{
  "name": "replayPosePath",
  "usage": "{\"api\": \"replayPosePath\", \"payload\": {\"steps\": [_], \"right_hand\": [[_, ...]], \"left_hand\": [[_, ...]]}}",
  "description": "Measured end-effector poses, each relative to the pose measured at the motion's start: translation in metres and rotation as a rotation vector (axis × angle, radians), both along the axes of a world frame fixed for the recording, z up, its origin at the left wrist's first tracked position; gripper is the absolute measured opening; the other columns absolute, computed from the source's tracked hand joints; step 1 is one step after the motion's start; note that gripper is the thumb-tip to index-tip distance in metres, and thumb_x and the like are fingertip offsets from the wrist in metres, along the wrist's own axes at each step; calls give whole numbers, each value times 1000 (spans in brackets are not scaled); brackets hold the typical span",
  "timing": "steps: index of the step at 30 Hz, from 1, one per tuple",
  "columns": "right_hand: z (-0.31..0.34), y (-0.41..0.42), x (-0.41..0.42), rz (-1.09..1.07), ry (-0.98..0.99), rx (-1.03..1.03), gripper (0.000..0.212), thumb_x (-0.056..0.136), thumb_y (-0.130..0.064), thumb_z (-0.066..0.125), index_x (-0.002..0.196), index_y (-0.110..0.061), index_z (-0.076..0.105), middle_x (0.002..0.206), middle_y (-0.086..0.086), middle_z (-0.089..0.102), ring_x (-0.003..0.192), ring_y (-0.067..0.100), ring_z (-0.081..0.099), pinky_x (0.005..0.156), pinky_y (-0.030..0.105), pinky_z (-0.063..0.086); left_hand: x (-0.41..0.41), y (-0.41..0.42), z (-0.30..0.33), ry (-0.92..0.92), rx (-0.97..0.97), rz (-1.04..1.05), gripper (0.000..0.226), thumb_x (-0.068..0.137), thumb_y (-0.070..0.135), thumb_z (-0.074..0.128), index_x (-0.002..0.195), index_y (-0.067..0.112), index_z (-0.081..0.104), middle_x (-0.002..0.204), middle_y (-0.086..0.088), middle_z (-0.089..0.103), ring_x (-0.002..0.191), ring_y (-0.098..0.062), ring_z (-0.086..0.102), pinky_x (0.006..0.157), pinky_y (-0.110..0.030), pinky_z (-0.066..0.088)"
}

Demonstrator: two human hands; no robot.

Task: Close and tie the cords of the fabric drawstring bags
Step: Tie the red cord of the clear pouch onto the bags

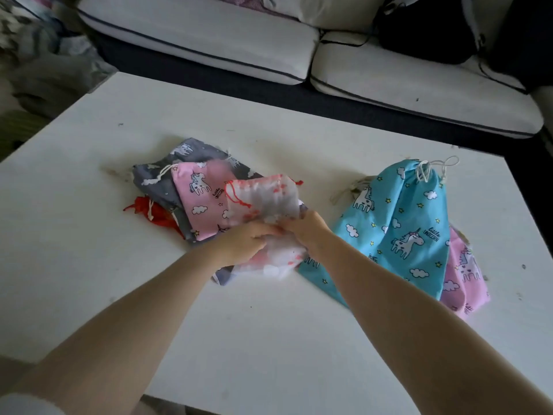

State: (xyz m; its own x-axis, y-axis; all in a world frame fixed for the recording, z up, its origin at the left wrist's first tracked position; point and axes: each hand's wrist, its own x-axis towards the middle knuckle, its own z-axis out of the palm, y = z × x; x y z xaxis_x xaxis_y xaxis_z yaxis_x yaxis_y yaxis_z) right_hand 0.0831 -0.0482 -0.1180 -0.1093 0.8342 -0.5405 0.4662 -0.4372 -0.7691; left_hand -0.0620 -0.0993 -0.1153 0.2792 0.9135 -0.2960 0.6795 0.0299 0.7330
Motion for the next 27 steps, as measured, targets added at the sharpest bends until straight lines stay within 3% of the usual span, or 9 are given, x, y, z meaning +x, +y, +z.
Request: {"api": "replayPosePath", "payload": {"steps": [3,6,8,10,14,15,17,20,27], "right_hand": [[12,-3,8,-30,-62,63,18,79,-17,65,96,-17,57,74,4,57,75,24,55,57,25,43],[41,-20,26,-129,398,44,27,73,-4,59,95,-18,62,83,5,65,75,22,59,72,30,49],[57,-34,41,-78,683,-23,36,75,2,53,102,-18,65,94,6,70,86,21,66,85,31,52],[70,-47,57,31,638,-10,35,77,6,51,104,-12,66,103,9,70,97,23,66,90,33,53],[98,-71,90,-105,654,111,41,76,-15,64,114,-2,59,102,14,67,91,27,65,85,40,53],[102,-74,94,-175,701,161,33,84,-22,61,111,-3,59,95,10,66,83,21,65,80,37,53],[110,-88,104,-302,649,273,21,90,-33,55,94,-13,62,88,7,63,76,17,62,79,39,51],[113,-98,113,-385,406,334,28,84,-47,54,79,-21,63,90,8,64,81,20,58,82,44,49],[139,-120,140,-510,623,344,36,94,-29,42,69,-17,65,79,4,68,74,17,63,79,33,49]], "left_hand": [[-4,1,6,-108,94,145,36,92,-4,40,120,8,58,121,2,55,122,-15,48,100,-18,32],[-3,7,18,-157,274,373,39,88,6,56,126,7,49,131,-10,48,125,-24,44,104,-22,29],[3,7,40,-314,153,541,68,76,46,69,134,21,41,137,-5,45,127,-23,42,108,-33,30],[14,4,59,-358,18,583,95,57,79,62,135,32,38,138,3,47,128,-21,44,108,-39,34],[49,-26,97,-236,123,419,25,88,46,55,100,25,62,83,23,65,88,-1,60,71,-4,39],[56,-33,101,-253,132,381,26,90,45,52,99,23,63,75,25,62,85,4,60,71,-2,38],[72,-49,105,-353,104,346,50,88,59,43,121,23,57,120,21,57,113,3,48,93,-13,34],[86,-61,110,-456,-3,454,73,79,77,29,129,28,52,135,14,45,127,-9,38,111,-33,25],[104,-84,131,-1136,-134,627,43,101,34,23,81,16,57,76,3,71,85,-14,60,73,-26,45]]}}
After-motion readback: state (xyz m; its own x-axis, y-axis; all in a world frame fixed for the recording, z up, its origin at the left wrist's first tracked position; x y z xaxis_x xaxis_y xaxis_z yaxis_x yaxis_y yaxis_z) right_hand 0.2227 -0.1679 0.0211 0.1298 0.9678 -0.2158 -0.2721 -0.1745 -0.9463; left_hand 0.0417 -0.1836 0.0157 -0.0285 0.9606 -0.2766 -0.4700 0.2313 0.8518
